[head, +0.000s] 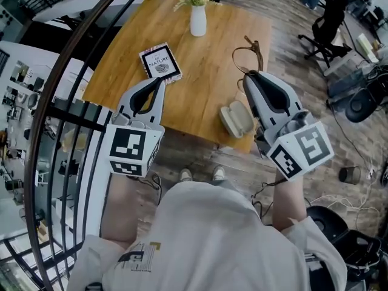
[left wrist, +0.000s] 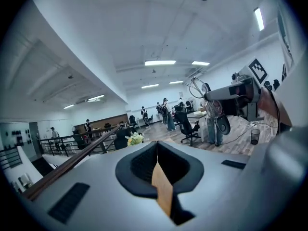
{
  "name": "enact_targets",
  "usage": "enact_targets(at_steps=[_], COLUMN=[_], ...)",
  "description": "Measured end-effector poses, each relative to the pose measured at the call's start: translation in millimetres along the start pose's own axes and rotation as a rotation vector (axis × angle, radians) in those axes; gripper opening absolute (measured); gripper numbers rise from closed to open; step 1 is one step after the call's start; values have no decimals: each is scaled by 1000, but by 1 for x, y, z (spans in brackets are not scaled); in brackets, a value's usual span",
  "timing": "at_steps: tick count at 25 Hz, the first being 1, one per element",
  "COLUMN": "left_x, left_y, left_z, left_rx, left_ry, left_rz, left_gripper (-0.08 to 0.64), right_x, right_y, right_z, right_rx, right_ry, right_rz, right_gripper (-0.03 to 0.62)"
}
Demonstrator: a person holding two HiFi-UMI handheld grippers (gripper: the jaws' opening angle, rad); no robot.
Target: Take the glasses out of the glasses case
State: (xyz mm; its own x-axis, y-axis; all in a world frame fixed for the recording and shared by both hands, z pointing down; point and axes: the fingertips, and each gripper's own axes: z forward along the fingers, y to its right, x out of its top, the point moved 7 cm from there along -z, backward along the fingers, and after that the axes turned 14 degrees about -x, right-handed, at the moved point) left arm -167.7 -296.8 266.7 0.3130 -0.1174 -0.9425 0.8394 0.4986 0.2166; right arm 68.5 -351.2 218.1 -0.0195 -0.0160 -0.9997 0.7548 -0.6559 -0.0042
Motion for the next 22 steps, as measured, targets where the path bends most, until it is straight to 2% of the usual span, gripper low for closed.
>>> enact_targets(at_steps=[4, 9, 13, 18, 22], left_x=[23, 35, 35, 16, 6], left_y=[4, 5, 15, 24, 26], left_z=[-20, -42, -48, -50, -44], left_rx=[9, 16, 33, 31, 14], left_ry=[56, 157, 126, 73, 47], left_rz=[64, 25, 13, -6, 24], left_gripper=[17, 17, 17, 17, 17], right_x=[25, 34, 25, 6, -1], right_y=[-15, -18, -16, -22, -24], right_z=[-23, -40, -44, -46, -42], right_rx=[-27, -43, -45, -28, -18], right_ry=[96, 145, 121, 54, 26], right_rz=[-46, -37, -35, -29, -16], right_gripper=[58, 58, 57, 58, 58])
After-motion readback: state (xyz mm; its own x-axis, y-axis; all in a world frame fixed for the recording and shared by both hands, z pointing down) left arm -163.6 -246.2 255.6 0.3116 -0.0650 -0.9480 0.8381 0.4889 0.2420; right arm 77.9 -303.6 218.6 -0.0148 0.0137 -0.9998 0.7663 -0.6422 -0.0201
